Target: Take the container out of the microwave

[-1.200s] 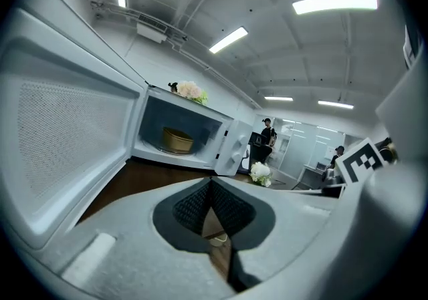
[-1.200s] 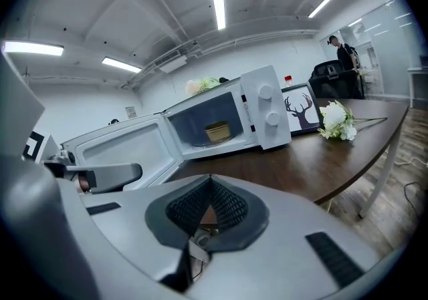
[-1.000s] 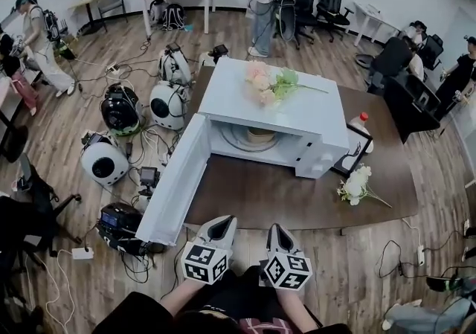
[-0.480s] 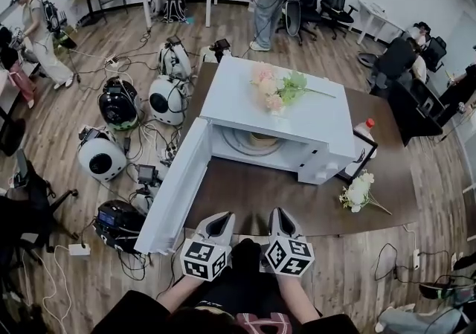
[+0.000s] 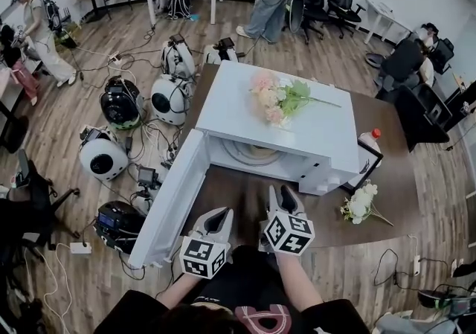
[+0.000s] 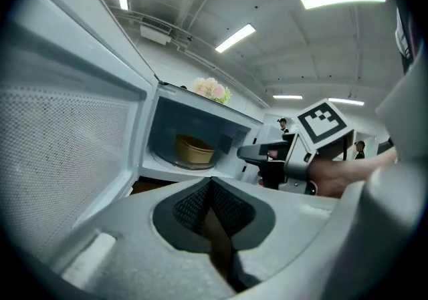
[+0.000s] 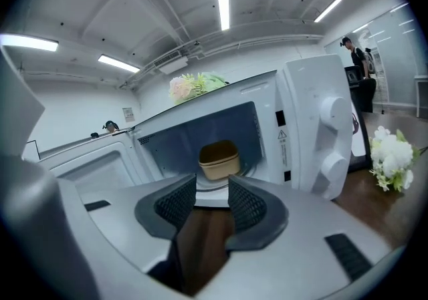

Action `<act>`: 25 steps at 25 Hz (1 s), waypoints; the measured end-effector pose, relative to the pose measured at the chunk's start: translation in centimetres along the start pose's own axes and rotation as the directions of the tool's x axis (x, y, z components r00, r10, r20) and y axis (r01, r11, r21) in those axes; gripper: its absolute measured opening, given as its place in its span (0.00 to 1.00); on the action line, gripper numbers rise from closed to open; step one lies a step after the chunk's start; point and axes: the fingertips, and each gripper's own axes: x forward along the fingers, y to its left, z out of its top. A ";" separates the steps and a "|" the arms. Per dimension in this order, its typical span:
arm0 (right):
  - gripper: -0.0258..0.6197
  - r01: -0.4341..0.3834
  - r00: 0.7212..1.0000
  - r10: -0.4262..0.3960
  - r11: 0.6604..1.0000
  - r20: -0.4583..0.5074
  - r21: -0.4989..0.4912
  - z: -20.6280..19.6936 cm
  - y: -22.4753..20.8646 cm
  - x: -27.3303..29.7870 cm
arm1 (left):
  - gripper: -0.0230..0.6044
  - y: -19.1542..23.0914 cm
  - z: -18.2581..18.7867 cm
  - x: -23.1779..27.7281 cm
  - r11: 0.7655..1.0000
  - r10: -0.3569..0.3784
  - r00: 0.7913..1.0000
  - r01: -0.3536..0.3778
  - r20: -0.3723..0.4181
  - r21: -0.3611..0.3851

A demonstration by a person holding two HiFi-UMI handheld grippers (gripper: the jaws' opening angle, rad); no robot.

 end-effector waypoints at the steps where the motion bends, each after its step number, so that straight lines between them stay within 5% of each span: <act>1: 0.27 -0.002 1.000 0.002 1.000 0.003 -0.001 0.5 0.0 0.8 | 0.05 0.1 0.1 0.3 1.000 0.004 1.000 -0.004 -0.001 0.007; 14: 0.38 0.070 0.997 -0.071 0.997 0.013 0.036 3.5 -1.4 8.6 | 0.05 2.6 0.7 2.3 0.996 0.081 0.997 -0.081 -0.021 -0.027; 25: 0.41 0.172 0.985 -0.172 0.985 -0.001 -0.025 4.0 -3.1 13.1 | 0.05 3.4 0.2 3.6 0.993 0.113 0.992 -0.114 -0.055 -0.029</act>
